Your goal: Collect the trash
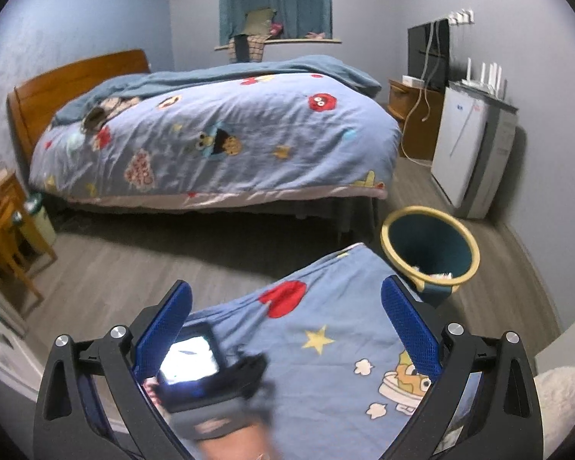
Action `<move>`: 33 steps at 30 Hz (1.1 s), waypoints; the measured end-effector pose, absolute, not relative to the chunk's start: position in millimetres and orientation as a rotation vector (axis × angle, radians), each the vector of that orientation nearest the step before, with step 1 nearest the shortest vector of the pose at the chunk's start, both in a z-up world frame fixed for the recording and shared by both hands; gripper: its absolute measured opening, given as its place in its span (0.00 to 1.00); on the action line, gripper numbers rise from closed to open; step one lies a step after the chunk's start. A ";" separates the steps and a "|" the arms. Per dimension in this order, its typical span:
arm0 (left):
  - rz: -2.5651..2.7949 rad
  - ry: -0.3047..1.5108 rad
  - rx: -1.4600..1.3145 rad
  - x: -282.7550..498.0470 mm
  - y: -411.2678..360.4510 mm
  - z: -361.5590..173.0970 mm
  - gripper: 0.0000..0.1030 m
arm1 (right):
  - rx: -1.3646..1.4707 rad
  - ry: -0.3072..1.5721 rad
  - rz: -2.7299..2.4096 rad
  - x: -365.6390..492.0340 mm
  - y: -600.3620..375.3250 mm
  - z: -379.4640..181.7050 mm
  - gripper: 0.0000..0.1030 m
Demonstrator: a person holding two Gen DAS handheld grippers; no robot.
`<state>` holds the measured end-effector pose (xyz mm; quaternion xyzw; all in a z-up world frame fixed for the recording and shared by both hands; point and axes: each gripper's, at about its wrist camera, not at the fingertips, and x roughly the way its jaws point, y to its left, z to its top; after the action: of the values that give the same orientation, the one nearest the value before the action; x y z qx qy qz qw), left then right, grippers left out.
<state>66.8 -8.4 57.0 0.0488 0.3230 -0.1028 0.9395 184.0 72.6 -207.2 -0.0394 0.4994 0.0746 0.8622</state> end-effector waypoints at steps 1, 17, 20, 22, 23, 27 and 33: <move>-0.210 0.668 0.084 68.8 -5.2 56.7 0.95 | -0.061 1.038 0.112 183.3 78.1 -211.2 0.94; -0.234 0.797 0.021 93.4 -1.6 24.6 0.95 | 0.005 0.987 0.040 179.4 86.7 -217.0 0.95; -0.230 0.808 0.034 97.1 -7.3 19.3 0.95 | 0.005 0.987 0.040 179.5 86.4 -217.0 0.95; -0.217 0.808 0.050 97.9 -11.8 16.6 0.95 | 0.005 0.987 0.040 179.6 86.1 -217.0 0.95; -0.216 0.808 0.054 98.4 -13.1 15.9 0.95 | 0.006 0.987 0.040 179.7 86.1 -217.0 0.95; -0.197 0.805 0.077 100.1 -18.5 11.2 0.95 | 0.006 0.987 0.040 179.8 85.8 -216.9 0.95; -0.172 0.782 0.116 99.7 -25.7 8.0 0.95 | 0.006 0.987 0.040 180.2 84.9 -217.0 0.95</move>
<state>99.7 -25.7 8.0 0.0566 0.3804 -0.0837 0.9193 180.2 84.9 -217.0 0.0027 0.4736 0.0191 0.8806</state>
